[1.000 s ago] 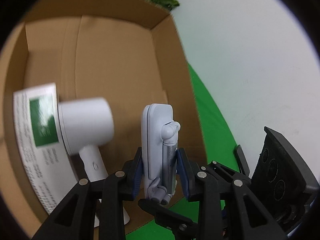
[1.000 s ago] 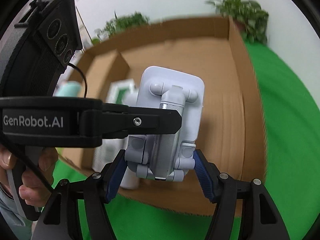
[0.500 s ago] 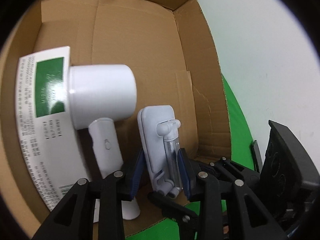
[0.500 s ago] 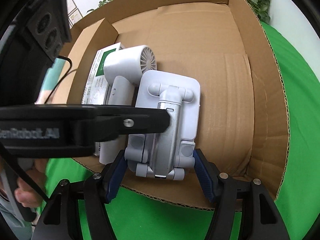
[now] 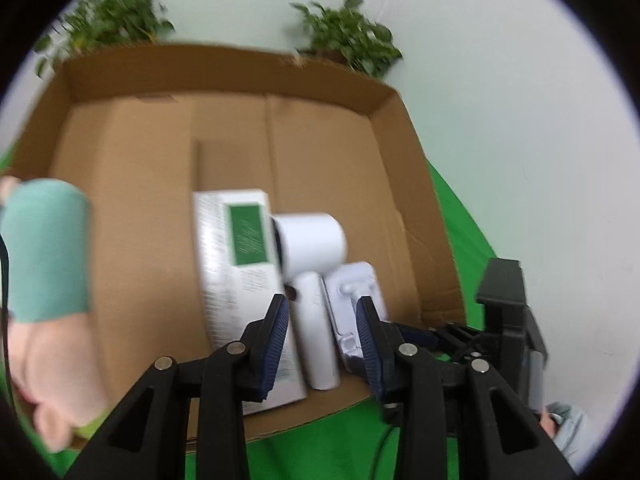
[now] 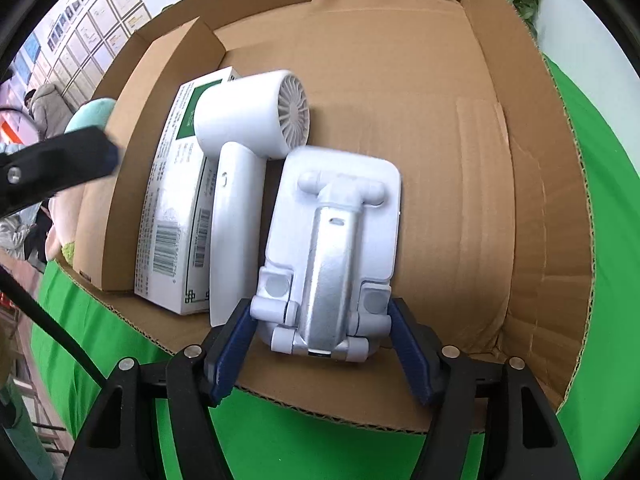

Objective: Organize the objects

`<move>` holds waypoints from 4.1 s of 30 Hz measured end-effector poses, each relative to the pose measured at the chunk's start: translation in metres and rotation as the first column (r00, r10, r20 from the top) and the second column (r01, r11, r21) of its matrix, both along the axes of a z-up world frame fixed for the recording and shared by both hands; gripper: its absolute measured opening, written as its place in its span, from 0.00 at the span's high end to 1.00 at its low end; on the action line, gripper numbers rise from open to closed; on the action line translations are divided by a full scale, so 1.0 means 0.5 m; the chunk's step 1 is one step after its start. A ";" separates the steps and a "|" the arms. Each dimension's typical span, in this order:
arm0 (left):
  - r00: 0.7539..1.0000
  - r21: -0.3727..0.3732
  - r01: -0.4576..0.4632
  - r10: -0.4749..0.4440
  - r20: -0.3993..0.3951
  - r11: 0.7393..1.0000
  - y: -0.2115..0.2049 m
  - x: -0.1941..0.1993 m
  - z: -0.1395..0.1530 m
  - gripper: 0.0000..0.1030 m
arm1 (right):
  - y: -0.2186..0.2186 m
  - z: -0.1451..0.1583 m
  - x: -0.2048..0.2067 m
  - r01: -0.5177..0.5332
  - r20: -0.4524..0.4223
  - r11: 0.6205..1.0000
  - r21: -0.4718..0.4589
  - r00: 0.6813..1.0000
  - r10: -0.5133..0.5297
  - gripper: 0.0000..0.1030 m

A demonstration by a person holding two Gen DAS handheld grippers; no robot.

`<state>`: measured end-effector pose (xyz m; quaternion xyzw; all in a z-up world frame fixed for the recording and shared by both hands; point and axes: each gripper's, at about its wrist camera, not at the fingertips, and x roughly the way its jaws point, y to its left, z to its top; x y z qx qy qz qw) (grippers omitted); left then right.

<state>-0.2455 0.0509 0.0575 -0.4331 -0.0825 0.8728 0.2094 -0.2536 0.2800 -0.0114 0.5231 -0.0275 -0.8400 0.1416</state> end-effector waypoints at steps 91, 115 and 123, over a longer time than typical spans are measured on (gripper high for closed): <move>0.837 -0.222 -0.441 0.310 -0.451 0.869 -0.070 0.126 -0.141 0.01 | -0.077 0.031 0.140 0.234 -0.484 0.970 0.066 0.858 -0.174 0.00; 0.837 -0.221 -0.441 0.310 -0.450 0.870 -0.070 0.128 -0.142 0.01 | -0.078 0.030 0.141 0.236 -0.484 0.970 0.067 0.858 -0.175 0.00; 0.837 -0.222 -0.441 0.309 -0.451 0.870 -0.070 0.129 -0.142 0.01 | -0.078 0.031 0.142 0.236 -0.484 0.969 0.067 0.858 -0.175 0.00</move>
